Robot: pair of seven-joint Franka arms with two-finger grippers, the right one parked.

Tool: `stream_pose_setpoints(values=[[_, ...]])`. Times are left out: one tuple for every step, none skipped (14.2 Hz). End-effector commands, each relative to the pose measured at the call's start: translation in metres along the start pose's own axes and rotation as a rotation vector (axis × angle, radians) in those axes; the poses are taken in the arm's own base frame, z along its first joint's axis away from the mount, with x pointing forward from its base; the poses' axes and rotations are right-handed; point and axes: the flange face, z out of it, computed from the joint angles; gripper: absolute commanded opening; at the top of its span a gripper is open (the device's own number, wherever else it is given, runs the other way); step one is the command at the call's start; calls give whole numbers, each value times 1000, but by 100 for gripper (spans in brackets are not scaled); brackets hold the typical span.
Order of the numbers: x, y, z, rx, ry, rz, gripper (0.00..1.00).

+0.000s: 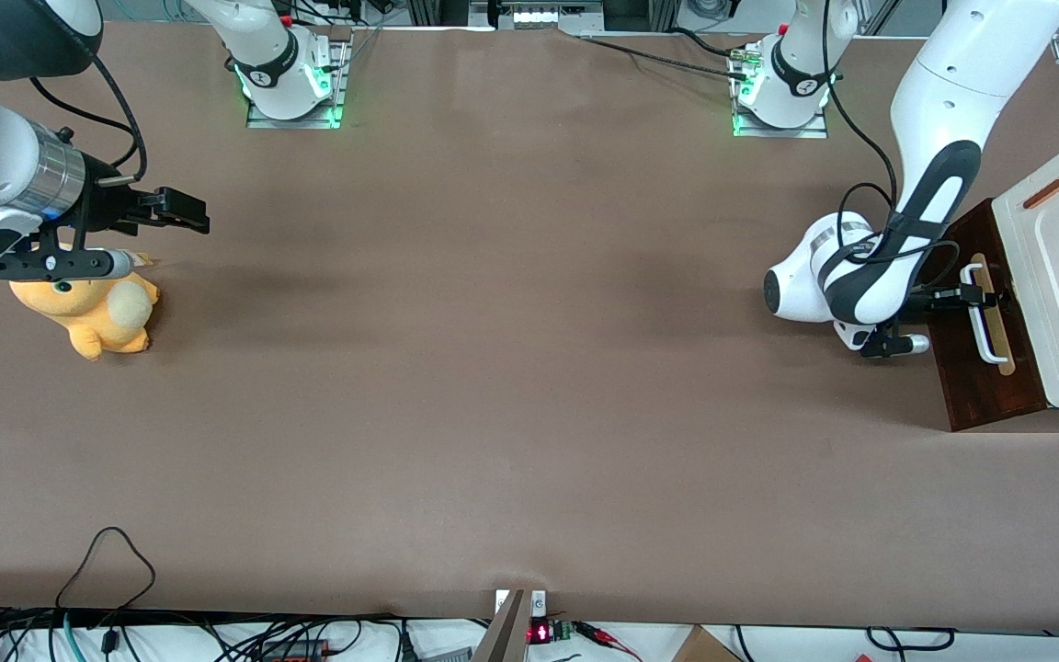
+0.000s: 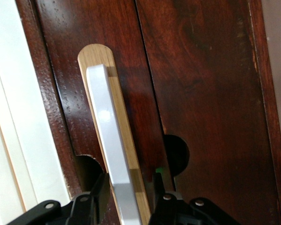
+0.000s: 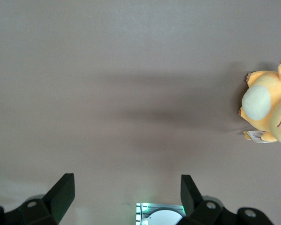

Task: Open lower drawer with left arm only
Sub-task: 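Close the left gripper around the white bar handle of the lower drawer, then pull the lower drawer outward from the cabinet with the left gripper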

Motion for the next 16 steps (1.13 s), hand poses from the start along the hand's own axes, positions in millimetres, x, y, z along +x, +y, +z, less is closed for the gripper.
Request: stream_pose_setpoints(values=[[4, 1, -1, 9, 7, -10, 40], [5, 0, -1, 9, 7, -13, 36], [5, 0, -1, 9, 7, -13, 35], [4, 1, -1, 8, 8, -10, 33], [5, 0, -1, 9, 9, -12, 31], [5, 1, -2, 8, 10, -9, 28], [5, -1, -2, 7, 11, -13, 24], [5, -2, -2, 7, 11, -13, 20], [6, -3, -5, 5, 14, -19, 17], [11, -9, -7, -2, 12, -35, 13], [12, -11, -11, -1, 19, -36, 9], [13, -10, -23, -5, 39, -36, 7], [16, -14, -30, -10, 50, -44, 6], [18, -16, -39, -12, 64, -46, 5], [19, -16, -42, -11, 70, -44, 5], [18, -15, -50, -9, 84, -40, 4]])
